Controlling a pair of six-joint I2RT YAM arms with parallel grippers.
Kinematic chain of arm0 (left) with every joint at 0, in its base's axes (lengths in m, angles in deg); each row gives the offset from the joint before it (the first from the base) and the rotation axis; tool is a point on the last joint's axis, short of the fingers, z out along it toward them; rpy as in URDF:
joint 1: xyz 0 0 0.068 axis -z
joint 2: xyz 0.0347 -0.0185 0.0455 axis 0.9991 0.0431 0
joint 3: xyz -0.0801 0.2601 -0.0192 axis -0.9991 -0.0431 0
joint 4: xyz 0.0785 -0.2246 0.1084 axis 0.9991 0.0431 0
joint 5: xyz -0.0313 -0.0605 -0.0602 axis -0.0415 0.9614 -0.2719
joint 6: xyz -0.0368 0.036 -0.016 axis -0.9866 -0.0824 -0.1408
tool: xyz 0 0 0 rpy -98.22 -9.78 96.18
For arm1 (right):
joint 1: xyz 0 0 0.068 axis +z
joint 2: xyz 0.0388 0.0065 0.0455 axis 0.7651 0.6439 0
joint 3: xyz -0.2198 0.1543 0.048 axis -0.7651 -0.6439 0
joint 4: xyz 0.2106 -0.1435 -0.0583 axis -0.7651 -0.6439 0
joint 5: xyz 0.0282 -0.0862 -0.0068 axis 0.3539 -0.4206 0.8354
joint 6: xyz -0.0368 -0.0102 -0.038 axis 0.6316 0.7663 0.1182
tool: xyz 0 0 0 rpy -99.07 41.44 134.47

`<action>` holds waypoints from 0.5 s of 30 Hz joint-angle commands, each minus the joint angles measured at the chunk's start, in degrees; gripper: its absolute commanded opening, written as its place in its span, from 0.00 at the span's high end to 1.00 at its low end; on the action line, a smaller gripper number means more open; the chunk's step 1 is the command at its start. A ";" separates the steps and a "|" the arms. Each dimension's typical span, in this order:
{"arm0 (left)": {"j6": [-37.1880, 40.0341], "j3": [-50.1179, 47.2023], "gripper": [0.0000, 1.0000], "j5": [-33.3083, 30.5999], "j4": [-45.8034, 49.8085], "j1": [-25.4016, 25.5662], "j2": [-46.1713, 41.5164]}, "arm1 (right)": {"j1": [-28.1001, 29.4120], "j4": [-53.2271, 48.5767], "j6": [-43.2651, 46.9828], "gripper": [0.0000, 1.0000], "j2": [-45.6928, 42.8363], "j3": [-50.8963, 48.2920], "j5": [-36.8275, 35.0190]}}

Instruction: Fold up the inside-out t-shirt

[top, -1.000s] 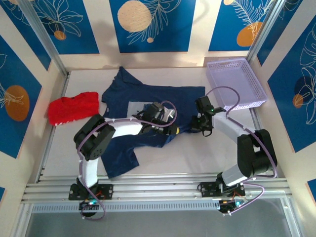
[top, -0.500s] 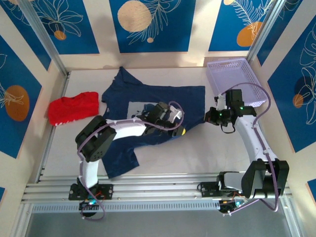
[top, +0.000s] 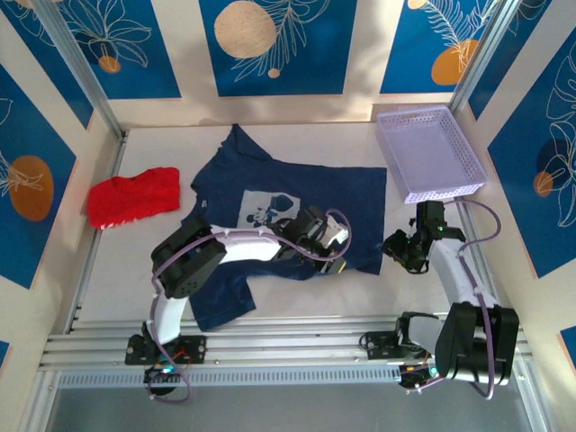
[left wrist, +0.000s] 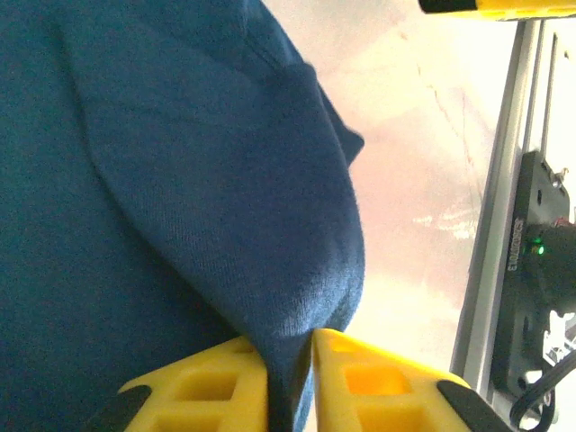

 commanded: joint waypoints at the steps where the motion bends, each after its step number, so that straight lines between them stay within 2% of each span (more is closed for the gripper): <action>1: 2.75 -0.99 0.75 0.36 1.41 0.44 -0.07 | 0.58 -0.07 -6.07 0.54 -3.69 -1.35 1.41; 2: 3.09 -1.13 0.72 0.45 1.58 0.48 -0.36 | 1.24 0.10 -7.15 0.51 -4.02 -1.98 3.00; 5: 3.83 -1.54 0.70 -0.45 2.13 0.47 -1.21 | 3.68 0.23 -10.87 0.50 -3.60 -3.57 5.64; 9: 4.68 -1.22 0.69 -1.15 2.99 0.47 -1.55 | 6.57 2.26 -13.44 0.52 -2.60 -5.17 5.35; 15: 5.20 -1.39 0.67 -2.16 3.60 0.49 -2.30 | 7.15 6.10 -13.71 0.55 3.01 -3.52 5.10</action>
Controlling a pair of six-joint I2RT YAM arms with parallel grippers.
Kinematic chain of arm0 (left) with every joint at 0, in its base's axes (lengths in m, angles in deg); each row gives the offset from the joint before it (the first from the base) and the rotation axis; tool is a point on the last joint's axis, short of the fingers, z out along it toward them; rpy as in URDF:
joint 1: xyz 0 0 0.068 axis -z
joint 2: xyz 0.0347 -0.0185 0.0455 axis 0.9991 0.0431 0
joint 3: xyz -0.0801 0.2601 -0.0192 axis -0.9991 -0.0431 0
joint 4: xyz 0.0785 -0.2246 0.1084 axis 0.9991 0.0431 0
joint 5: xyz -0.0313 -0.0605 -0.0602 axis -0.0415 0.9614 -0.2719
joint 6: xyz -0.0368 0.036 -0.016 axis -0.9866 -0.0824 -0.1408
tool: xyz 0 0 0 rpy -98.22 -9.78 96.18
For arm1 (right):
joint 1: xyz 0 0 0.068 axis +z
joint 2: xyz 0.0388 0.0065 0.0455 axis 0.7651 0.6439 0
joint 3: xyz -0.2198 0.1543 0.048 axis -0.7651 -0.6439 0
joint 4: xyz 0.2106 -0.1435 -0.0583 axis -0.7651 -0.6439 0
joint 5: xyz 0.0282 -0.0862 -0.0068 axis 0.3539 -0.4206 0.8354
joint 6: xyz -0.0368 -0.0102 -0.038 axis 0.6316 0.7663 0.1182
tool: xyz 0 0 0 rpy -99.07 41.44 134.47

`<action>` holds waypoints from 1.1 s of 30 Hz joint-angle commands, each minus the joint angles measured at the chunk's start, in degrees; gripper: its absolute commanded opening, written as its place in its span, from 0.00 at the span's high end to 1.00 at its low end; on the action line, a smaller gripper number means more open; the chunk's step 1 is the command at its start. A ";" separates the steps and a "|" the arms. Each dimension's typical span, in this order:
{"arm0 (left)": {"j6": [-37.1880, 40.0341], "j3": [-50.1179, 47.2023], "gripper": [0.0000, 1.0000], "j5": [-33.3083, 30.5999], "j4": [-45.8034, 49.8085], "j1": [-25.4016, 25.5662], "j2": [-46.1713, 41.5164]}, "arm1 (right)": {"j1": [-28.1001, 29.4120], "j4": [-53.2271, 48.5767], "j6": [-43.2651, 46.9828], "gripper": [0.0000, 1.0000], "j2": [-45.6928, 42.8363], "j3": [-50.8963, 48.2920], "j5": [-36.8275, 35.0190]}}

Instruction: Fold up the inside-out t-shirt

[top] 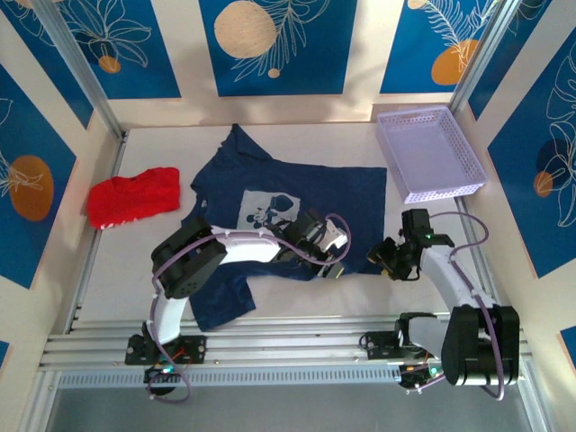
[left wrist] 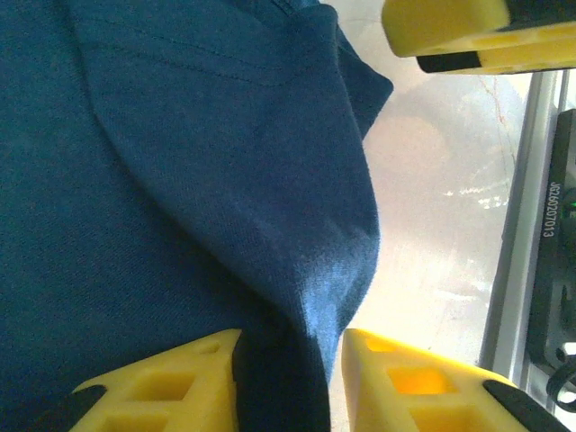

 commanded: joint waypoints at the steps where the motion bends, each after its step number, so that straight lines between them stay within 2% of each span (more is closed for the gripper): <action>1: 1.66 -0.50 0.67 -0.96 1.66 0.31 -2.30 | 0.84 2.73 -2.01 0.55 3.13 1.59 1.30; 9: 1.88 -1.03 0.67 -1.50 1.39 0.27 -2.78 | 1.31 5.22 -1.27 0.55 8.75 3.49 -0.05; 12: 2.16 -1.29 0.67 -1.62 1.49 0.27 -3.02 | 1.18 5.38 -0.55 0.58 10.09 4.14 -1.39; 22: 2.54 -1.55 0.67 -1.96 1.55 0.27 -3.38 | 0.89 7.23 0.34 0.73 12.91 3.66 -1.97; 33: 2.32 -2.25 0.67 -4.38 1.21 0.16 -5.68 | 0.37 4.75 2.04 0.99 8.71 4.41 -2.76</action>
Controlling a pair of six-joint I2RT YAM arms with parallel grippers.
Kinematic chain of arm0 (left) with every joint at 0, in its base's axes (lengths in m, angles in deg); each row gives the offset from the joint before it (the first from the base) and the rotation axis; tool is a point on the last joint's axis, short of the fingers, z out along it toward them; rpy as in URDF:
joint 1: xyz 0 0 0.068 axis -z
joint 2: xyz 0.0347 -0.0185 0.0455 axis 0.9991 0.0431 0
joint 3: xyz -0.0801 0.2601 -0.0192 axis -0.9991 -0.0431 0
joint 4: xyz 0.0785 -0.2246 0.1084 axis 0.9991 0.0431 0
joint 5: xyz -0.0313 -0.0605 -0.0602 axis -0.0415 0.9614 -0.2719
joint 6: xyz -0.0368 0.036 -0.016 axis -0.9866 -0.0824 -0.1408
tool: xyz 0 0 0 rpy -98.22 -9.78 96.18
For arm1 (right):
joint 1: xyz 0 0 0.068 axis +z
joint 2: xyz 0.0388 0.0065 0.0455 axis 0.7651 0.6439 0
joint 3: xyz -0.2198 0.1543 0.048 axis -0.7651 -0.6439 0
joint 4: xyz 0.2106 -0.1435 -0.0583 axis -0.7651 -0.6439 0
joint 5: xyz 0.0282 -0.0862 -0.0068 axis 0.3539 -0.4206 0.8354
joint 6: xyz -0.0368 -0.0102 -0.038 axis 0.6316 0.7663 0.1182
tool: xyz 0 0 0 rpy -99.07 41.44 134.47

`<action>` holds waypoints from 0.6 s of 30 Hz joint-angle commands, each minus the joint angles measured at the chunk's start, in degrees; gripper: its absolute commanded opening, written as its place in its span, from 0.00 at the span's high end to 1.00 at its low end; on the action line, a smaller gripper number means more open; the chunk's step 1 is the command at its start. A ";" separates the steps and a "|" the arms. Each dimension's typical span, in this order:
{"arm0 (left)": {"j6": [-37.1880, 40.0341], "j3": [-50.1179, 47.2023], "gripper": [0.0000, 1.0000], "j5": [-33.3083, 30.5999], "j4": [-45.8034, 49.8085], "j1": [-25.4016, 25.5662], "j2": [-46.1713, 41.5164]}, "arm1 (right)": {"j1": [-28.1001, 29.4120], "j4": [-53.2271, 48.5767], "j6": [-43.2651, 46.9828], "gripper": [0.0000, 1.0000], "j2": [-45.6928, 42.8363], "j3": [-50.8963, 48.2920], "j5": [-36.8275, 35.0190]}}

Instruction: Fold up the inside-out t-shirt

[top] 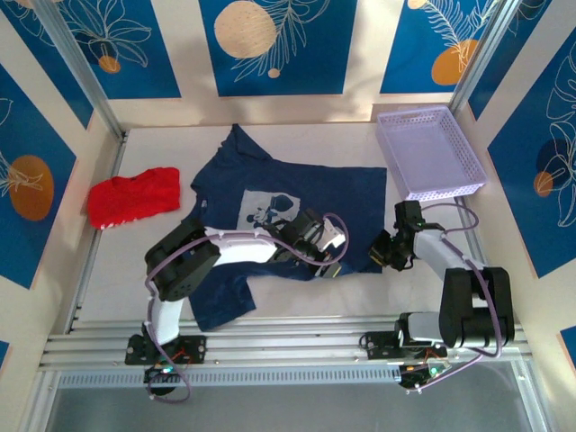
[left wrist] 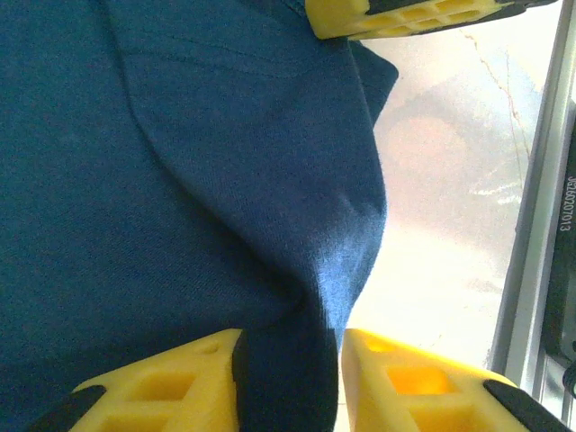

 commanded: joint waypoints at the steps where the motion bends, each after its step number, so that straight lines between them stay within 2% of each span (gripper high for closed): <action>1: 0.77 -0.95 0.67 -1.82 0.13 0.16 -3.28 | -0.41 -2.66 1.31 1.00 -2.59 1.66 -0.58; 12: -2.35 -5.52 0.67 -8.30 -1.84 -1.70 -9.71 | 1.48 -7.79 4.56 1.00 -11.53 3.10 -2.08; 18: -6.56 -10.51 0.66 -17.66 2.32 -4.79 -18.25 | 5.90 -5.00 6.12 1.00 -15.87 5.20 -3.52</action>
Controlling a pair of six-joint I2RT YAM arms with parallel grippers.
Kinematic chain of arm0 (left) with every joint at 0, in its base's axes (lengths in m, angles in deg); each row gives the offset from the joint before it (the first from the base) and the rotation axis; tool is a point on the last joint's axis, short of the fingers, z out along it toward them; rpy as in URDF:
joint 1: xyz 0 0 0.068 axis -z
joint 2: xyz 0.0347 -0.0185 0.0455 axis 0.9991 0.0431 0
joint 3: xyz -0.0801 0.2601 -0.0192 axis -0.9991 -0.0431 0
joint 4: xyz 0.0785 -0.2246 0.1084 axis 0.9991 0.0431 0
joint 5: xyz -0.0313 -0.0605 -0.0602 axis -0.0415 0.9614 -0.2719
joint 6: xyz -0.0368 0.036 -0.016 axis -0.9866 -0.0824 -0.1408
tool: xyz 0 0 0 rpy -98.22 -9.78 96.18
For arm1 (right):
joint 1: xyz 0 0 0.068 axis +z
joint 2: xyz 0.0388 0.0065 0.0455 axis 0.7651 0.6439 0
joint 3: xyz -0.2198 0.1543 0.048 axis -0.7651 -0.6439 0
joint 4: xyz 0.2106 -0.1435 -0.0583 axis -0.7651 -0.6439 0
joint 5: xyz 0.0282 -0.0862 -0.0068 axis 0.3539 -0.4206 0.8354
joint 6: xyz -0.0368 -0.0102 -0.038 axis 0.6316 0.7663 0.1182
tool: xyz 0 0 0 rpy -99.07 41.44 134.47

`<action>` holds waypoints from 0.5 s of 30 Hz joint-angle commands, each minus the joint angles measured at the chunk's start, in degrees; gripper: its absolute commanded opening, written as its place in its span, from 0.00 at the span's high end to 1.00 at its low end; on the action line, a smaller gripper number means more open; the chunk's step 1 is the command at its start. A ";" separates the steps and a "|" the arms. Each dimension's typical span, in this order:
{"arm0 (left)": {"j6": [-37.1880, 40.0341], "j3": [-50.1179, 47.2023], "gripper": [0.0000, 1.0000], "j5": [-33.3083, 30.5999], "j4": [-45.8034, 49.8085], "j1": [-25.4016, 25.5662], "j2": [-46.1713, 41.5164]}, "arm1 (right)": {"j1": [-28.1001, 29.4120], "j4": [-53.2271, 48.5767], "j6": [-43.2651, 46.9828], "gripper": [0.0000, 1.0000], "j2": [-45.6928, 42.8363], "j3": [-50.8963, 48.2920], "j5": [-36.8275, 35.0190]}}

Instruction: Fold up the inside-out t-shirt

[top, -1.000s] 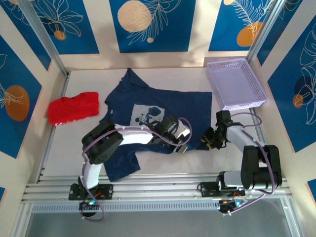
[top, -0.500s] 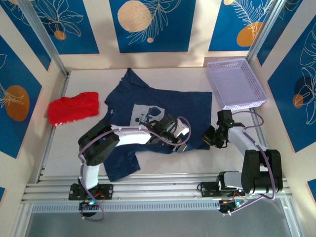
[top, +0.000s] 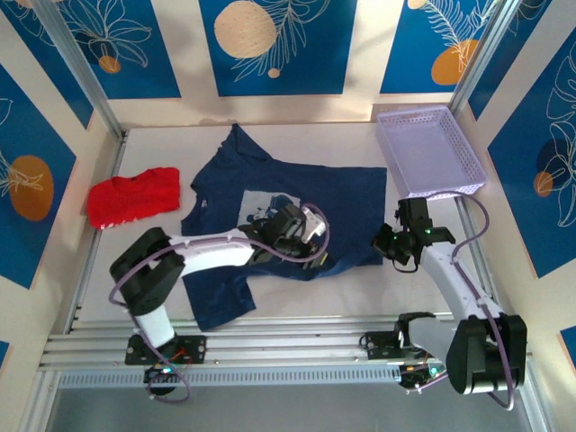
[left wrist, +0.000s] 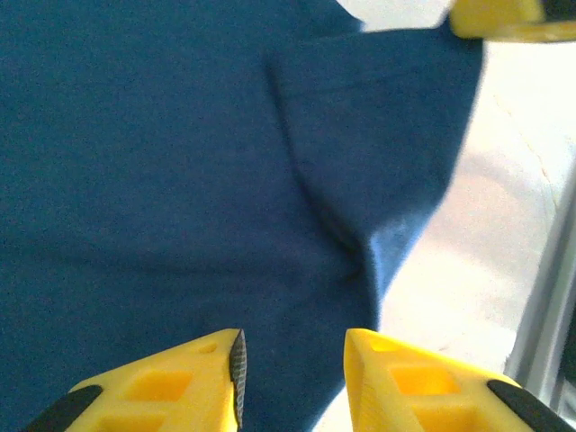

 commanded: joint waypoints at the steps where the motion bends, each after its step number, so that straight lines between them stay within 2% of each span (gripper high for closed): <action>1: -4.17 -2.71 0.66 -8.22 4.18 -2.84 -6.43 | 2.04 1.94 1.76 1.00 -1.65 2.15 -0.65; 6: -9.44 -8.26 0.63 -15.52 17.26 -7.14 -15.91 | 5.16 6.85 1.35 1.00 0.14 2.83 -1.08; 9: -13.18 -11.27 0.52 -23.29 28.82 -7.42 -22.89 | 6.29 7.82 3.20 1.00 1.23 3.70 -2.68; 12: -20.04 -14.86 0.47 -27.87 39.25 -7.53 -28.96 | 6.52 9.10 4.52 1.00 0.75 3.89 -2.81; 15: -29.40 -20.06 0.46 -28.30 47.06 -8.20 -34.95 | 6.71 9.99 5.18 1.00 0.38 3.74 -1.68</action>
